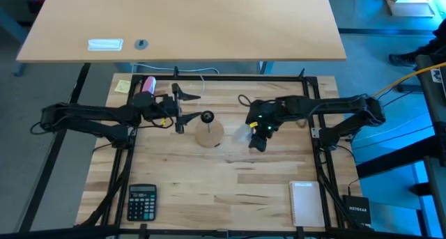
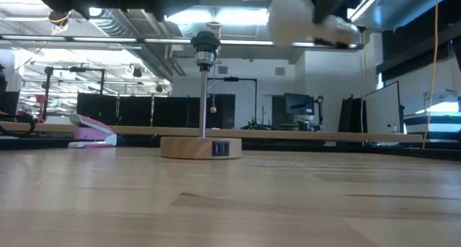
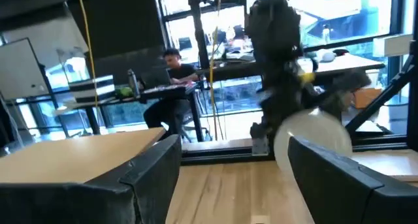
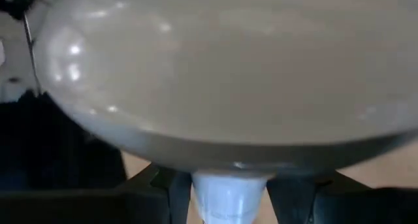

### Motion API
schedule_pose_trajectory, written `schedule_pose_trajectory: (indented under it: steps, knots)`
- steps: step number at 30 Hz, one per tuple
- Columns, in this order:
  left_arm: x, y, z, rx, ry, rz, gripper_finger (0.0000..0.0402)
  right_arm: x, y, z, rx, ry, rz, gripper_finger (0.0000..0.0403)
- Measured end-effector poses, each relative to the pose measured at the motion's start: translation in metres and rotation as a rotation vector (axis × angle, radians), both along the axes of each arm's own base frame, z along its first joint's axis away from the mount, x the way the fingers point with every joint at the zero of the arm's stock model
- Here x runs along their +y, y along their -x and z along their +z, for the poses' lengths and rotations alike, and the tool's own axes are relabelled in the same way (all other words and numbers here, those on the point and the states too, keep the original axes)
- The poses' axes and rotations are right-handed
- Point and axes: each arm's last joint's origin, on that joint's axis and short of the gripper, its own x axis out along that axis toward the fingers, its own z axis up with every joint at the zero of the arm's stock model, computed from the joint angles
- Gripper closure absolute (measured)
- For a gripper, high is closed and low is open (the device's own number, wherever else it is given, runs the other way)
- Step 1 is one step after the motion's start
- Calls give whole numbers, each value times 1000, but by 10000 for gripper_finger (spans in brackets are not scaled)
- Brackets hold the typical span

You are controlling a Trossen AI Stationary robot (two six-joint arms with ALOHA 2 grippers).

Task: Screw lightbulb
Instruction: Remove the white lightbulb from the brown lamp

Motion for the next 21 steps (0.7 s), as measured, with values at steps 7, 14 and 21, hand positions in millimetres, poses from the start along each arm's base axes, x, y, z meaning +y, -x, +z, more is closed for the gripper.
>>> schedule_pose_trajectory:
  steps: [7, 14, 21]
  knots:
    - [0, -1, -3, 22, 56, -7, 130, -18, -5, -48, 392, -227, -35, 244]
    - [0, -1, -3, 15, 85, -11, 130, -32, -6, -89, 673, -317, -23, 244]
    - [-9, -2, -3, 19, 71, -48, 130, -30, -7, -121, 864, -419, 44, 244]
